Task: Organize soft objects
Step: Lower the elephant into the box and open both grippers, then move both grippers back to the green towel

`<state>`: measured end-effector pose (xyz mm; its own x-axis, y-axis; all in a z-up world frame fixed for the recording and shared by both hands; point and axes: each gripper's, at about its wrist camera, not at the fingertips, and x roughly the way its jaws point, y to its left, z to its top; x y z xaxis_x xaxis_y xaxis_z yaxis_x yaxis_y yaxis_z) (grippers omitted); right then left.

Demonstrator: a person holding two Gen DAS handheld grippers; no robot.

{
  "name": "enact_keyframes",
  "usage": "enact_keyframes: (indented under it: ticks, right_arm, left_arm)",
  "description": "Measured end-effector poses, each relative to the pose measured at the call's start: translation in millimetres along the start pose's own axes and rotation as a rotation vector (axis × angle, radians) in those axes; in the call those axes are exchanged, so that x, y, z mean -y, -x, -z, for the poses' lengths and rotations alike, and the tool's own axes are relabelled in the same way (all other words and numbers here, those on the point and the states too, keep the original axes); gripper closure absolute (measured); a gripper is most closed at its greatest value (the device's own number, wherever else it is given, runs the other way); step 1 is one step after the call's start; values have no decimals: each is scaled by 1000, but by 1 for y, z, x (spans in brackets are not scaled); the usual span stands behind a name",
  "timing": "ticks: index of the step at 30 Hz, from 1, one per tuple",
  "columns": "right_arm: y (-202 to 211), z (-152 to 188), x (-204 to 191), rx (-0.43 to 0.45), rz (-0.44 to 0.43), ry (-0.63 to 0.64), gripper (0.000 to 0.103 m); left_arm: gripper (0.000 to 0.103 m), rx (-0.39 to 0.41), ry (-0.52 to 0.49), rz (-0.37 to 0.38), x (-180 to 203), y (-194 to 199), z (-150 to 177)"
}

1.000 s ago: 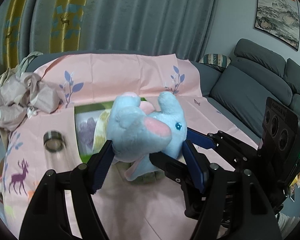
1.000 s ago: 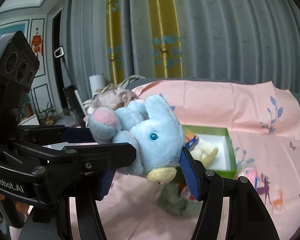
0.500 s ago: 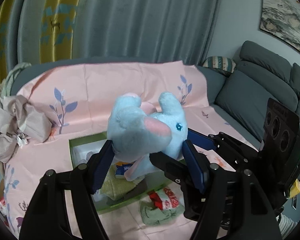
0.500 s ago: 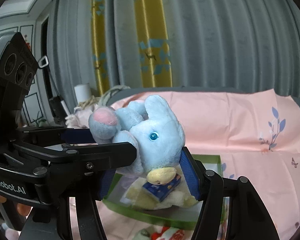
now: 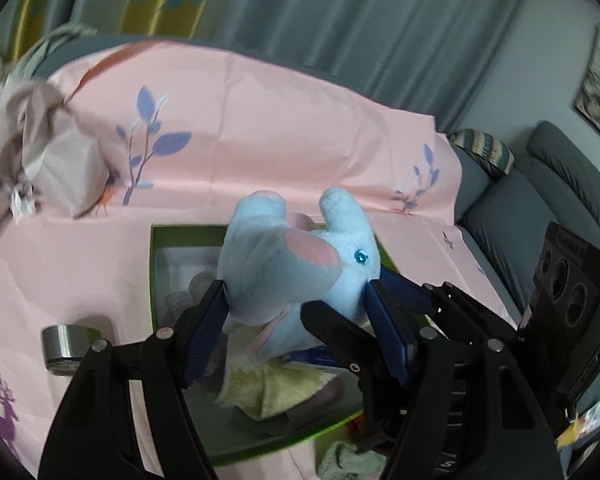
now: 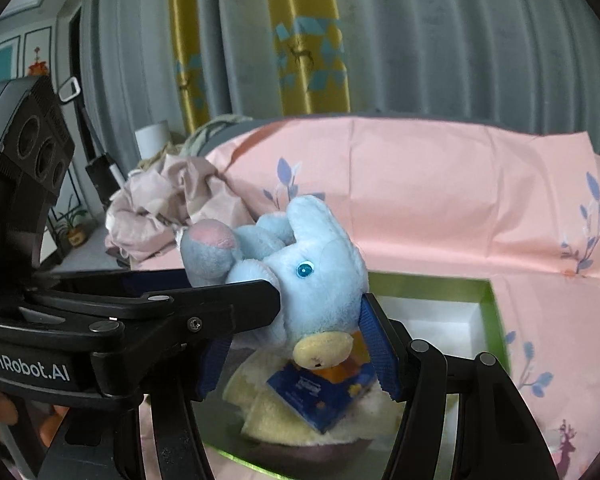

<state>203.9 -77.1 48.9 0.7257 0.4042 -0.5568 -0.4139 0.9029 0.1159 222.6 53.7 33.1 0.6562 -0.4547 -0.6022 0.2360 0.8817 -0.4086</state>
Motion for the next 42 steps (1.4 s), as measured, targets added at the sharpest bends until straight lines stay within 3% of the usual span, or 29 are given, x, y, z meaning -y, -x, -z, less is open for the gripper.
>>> enact_keyframes:
  ticks: [13, 18, 21, 23, 30, 32, 42]
  right_arm:
    - [-35, 13, -10, -132, 55, 68, 39]
    - [-39, 14, -14, -161, 74, 84, 39]
    - [-36, 15, -19, -165, 98, 115, 39]
    - [-32, 18, -21, -169, 110, 134, 39]
    - [-9, 25, -20, -158, 140, 120, 38]
    - [0, 26, -18, -153, 146, 97, 37]
    - [54, 47, -9, -147, 185, -9, 25]
  left_arm:
    - [34, -59, 47, -46, -21, -20, 12]
    - [30, -63, 54, -55, -20, -20, 14]
    - [22, -55, 33, -63, -16, -15, 15]
    - [16, -44, 11, -78, -12, -10, 15]
    - [15, -13, -60, -107, 3, 8, 17]
    - [0, -5, -74, -122, 6, 13, 19]
    - [1, 37, -164, -216, 25, 45, 40]
